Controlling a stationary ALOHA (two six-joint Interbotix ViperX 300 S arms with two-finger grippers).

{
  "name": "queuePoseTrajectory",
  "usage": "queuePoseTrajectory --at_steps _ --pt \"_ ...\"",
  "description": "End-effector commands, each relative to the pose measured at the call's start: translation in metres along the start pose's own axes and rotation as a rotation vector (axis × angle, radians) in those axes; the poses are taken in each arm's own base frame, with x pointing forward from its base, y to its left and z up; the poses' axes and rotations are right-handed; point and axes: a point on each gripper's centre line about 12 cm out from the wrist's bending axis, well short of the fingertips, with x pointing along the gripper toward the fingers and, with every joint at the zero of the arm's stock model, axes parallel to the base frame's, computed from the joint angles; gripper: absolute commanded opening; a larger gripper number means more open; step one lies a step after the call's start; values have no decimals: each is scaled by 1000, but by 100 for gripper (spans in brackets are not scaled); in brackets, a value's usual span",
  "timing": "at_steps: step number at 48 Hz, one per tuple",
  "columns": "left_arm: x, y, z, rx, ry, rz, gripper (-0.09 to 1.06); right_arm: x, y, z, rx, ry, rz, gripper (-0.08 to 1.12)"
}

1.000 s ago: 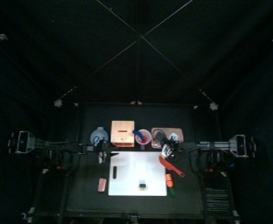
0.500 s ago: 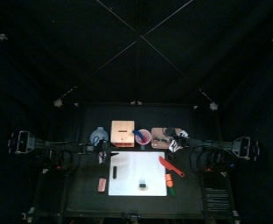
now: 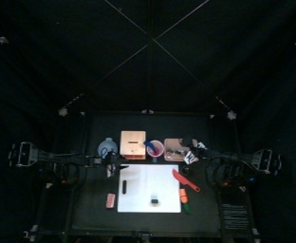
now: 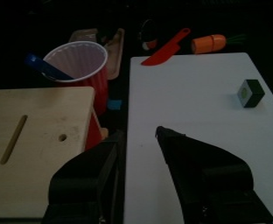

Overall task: Place sushi on board then cut the sushi with the knife then place the pieces on the plate
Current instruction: Place the 4 sushi pieces on the plate

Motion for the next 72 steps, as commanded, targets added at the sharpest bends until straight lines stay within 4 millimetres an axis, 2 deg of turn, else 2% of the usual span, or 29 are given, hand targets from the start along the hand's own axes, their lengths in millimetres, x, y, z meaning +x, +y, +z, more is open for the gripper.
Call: queuePoseTrajectory --at_steps 1,10,14,23,28,35,43,53,60,72 --pt "1 1 5 -2 -17 5 76 -7 0 8 6 -38 9 78" --pt "1 1 4 -2 -13 5 76 -21 4 19 6 -98 31 78" --pt "1 1 4 -3 -13 5 76 -33 17 27 -19 -148 73 78" --pt "1 1 4 -3 -13 5 76 -62 65 39 -166 -235 192 78" --pt "1 1 4 -3 -13 5 76 -79 99 44 -253 -274 266 78" --pt "1 1 3 -4 -12 4 76 -96 150 35 -392 -288 366 78" --pt "0 1 1 -4 -7 4 76 -90 206 9 -539 -235 430 78" --pt "0 1 1 -9 -7 6 76 -82 258 -8 -608 -163 447 78" --pt "0 2 1 -16 -7 10 76 -81 282 -15 -638 -134 446 78" --pt "0 2 1 -18 -7 11 76 -74 305 -24 -648 -93 450 78"
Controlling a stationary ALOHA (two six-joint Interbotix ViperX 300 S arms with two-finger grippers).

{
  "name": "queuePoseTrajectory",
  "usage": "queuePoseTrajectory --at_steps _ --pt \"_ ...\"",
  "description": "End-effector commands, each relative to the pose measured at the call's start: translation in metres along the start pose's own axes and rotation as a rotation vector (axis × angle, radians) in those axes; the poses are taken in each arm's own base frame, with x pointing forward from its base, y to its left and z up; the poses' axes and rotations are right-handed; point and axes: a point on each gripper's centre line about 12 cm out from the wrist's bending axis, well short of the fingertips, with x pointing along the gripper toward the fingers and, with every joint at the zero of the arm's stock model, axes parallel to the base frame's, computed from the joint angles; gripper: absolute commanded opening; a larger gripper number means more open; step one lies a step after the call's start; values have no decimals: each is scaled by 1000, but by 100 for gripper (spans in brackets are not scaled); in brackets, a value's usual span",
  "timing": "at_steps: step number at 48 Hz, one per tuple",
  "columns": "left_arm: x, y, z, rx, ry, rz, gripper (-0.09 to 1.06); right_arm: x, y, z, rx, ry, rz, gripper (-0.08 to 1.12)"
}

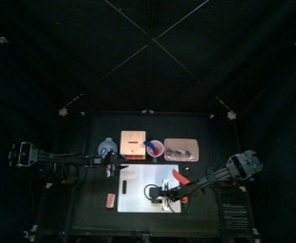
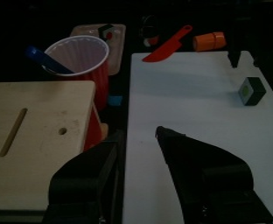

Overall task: Place sushi on board then cut the sushi with the knife then place the pieces on the plate
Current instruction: Place the 4 sushi pieces on the plate

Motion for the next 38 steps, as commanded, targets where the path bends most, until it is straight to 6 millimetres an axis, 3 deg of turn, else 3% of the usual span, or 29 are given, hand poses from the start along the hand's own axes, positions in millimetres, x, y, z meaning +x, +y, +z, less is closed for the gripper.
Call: queuePoseTrajectory --at_steps 1,9,29,38 --pt "1 2 6 -3 -18 5 76 -8 10 14 15 -37 30 78" --pt "1 1 6 0 -18 5 76 -1 15 20 22 -33 40 78" --pt "1 1 4 -1 -7 3 76 34 13 10 15 35 7 77" --pt "1 1 3 -2 2 5 76 37 10 10 19 35 -1 69"
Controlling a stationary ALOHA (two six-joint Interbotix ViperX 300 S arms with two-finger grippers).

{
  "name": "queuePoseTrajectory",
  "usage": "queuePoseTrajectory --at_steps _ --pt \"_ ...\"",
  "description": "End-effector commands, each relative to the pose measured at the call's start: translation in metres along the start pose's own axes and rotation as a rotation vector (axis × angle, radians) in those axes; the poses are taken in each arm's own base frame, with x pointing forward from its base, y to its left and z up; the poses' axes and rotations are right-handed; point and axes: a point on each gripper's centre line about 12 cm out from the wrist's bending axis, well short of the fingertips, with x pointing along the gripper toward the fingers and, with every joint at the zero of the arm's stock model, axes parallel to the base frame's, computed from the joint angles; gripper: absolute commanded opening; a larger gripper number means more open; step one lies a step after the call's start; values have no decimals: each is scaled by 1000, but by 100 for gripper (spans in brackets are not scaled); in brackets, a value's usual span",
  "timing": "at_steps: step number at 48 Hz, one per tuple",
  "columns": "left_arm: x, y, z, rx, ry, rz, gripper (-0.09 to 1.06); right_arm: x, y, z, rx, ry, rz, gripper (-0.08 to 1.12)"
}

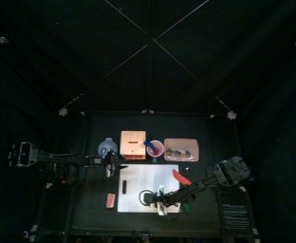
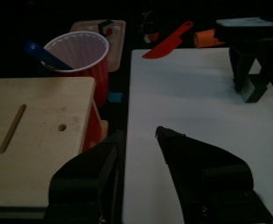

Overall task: Place sushi on board then cut the sushi with the knife then place the pieces on the plate
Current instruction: Place the 4 sushi pieces on the plate

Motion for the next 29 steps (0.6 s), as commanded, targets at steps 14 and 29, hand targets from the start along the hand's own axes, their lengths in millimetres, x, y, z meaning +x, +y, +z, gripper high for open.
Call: queuePoseTrajectory --at_steps 14,29 --pt "1 1 5 1 -14 4 76 -45 -46 13 78 -50 -59 59" --pt "1 1 5 1 -14 4 76 -104 -147 -10 215 -58 -260 59"
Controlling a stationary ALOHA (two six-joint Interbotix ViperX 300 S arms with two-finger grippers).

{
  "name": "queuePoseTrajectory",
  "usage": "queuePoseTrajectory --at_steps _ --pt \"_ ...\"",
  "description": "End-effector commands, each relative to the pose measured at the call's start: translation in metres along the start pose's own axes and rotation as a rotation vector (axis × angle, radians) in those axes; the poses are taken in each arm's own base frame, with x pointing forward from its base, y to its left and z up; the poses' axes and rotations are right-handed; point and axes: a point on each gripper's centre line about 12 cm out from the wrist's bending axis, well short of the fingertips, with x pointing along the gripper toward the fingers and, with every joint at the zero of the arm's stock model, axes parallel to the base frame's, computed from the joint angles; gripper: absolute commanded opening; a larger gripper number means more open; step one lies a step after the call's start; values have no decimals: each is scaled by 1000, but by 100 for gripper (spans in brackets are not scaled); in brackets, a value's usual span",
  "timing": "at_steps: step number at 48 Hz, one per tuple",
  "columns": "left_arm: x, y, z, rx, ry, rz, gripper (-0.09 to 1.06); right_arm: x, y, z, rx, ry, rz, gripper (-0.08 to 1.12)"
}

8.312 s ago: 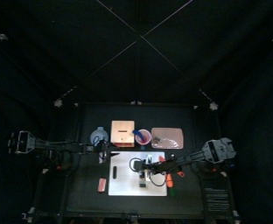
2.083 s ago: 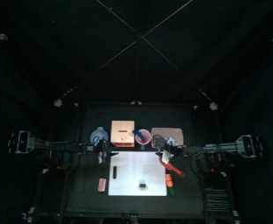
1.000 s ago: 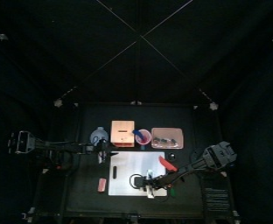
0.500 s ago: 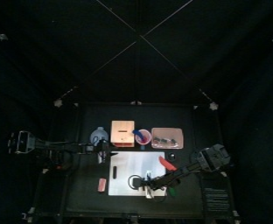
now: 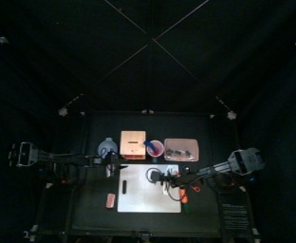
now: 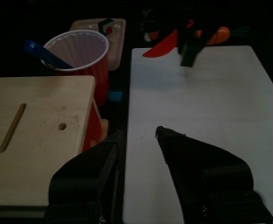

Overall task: Place sushi on board then cut the sushi with the knife then place the pieces on the plate
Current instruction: Place the 4 sushi pieces on the plate

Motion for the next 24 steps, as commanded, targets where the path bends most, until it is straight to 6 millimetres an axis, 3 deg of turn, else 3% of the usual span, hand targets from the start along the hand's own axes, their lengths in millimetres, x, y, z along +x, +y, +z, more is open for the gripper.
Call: queuePoseTrajectory --at_steps 1,13,24 --pt "1 1 6 -5 -18 5 76 -24 -44 6 90 -63 -49 59" --pt "1 1 6 -4 -18 1 76 -20 -144 -18 270 -34 -233 59" --pt "1 1 6 -5 -18 2 76 8 -194 -53 432 35 -275 59"
